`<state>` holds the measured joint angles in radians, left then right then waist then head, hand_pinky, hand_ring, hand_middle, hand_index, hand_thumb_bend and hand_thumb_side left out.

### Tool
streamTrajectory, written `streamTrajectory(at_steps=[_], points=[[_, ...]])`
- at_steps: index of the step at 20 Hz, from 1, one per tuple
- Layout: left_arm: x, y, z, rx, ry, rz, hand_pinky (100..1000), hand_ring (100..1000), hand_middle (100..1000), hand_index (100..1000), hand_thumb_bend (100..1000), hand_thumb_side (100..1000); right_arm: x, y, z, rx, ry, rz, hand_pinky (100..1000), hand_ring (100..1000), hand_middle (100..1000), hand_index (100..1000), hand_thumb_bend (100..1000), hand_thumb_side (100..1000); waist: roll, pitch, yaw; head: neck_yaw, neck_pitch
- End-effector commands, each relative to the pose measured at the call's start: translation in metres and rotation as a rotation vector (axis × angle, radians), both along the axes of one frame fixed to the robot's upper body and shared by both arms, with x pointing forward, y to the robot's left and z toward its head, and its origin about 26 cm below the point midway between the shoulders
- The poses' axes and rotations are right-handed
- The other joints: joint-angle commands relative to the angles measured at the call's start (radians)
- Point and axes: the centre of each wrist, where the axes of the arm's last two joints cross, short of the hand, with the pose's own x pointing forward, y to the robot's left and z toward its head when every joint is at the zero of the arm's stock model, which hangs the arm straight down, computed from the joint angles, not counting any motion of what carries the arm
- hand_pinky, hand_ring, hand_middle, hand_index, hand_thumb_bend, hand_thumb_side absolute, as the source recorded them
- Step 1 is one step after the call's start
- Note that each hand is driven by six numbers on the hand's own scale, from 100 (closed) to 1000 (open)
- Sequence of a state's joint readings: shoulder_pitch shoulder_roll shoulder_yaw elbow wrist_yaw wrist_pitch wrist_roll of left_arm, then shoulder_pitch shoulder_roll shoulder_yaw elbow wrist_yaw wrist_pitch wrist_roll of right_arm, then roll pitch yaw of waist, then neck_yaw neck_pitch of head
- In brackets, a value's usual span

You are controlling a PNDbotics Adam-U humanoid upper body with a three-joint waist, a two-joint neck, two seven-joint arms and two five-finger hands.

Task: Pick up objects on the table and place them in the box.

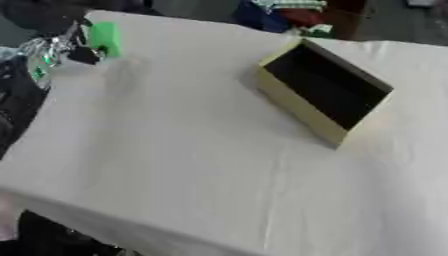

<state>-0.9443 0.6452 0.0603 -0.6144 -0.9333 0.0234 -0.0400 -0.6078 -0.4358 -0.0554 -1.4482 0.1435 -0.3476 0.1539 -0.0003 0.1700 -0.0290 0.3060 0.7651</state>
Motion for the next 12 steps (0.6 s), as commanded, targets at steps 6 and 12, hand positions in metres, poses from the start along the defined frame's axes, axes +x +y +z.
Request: streamTrajectory(at_steps=[6, 12], points=[[0.009, -0.037, 0.065, 0.106, -0.109, -0.211, 668, 579, 537, 726, 100, 332, 0.000, -0.003, 0.012, -0.009, -0.031, 0.002, 645, 861, 648, 833, 100, 287, 0.005, -0.028, -0.004, 0.001, 0.005], [0.017, -0.102, 0.093, 0.170, -0.156, -0.457, 671, 584, 539, 729, 100, 327, 0.000, 0.001, 0.012, -0.003, -0.030, 0.015, 645, 862, 647, 833, 100, 291, 0.006, -0.031, -0.016, 0.009, 0.005]])
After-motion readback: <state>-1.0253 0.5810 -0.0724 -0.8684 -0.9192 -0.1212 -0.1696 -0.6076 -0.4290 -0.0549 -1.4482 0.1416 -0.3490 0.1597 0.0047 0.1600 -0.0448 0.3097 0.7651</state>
